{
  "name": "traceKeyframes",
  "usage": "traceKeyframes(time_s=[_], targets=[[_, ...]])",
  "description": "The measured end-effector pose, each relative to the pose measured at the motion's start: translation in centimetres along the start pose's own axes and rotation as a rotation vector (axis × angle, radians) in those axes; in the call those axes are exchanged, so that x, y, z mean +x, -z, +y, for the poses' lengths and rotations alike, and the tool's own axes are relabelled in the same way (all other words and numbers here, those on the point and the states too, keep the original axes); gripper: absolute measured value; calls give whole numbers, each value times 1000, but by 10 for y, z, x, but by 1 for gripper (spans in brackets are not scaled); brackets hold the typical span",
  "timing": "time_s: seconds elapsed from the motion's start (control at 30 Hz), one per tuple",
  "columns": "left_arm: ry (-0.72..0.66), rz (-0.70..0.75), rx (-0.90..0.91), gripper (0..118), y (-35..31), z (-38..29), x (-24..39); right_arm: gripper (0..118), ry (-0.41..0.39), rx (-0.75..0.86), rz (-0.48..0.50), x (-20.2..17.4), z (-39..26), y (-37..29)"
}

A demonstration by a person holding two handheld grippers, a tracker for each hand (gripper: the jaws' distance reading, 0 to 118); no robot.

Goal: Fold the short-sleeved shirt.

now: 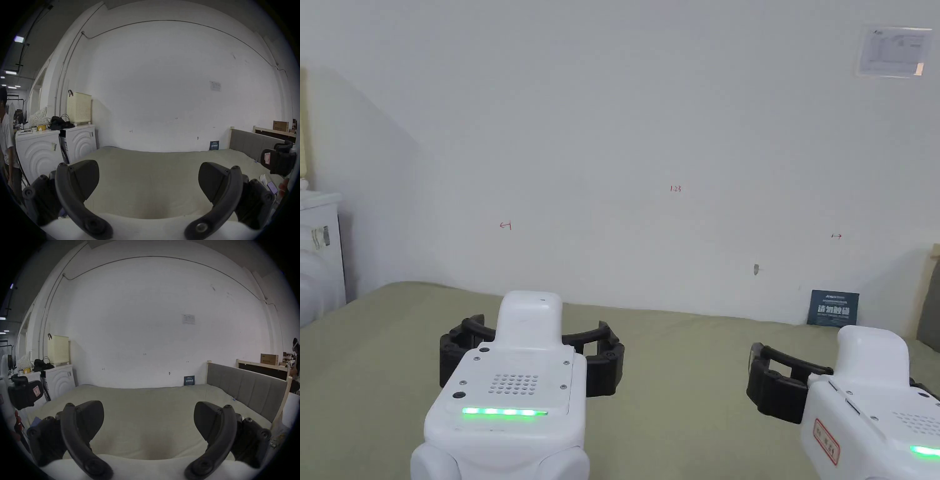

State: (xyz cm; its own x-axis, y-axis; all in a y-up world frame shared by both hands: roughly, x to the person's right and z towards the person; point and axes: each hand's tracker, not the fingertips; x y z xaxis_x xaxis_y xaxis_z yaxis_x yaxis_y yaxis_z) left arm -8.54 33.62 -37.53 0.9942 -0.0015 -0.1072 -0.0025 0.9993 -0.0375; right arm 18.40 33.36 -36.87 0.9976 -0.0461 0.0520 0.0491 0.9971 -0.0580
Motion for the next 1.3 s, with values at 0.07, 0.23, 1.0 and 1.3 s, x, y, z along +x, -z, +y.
traceKeyframes(time_s=[0.07, 0.23, 1.0, 1.3], targets=[[11, -4, 5, 118, 2, -1, 0, 113, -5, -21, 8, 2, -1, 5], [-8, -7, -26, 118, 14, -5, -6, 113, -77, -20, -64, -1, -11, 16], [-55, -32, -84, 118, 27, -15, -19, 113, -11, -31, 50, -4, -9, 20], [-36, -6, -100, 118, 32, -16, -20, 113, 11, -79, 58, 4, -10, 24]])
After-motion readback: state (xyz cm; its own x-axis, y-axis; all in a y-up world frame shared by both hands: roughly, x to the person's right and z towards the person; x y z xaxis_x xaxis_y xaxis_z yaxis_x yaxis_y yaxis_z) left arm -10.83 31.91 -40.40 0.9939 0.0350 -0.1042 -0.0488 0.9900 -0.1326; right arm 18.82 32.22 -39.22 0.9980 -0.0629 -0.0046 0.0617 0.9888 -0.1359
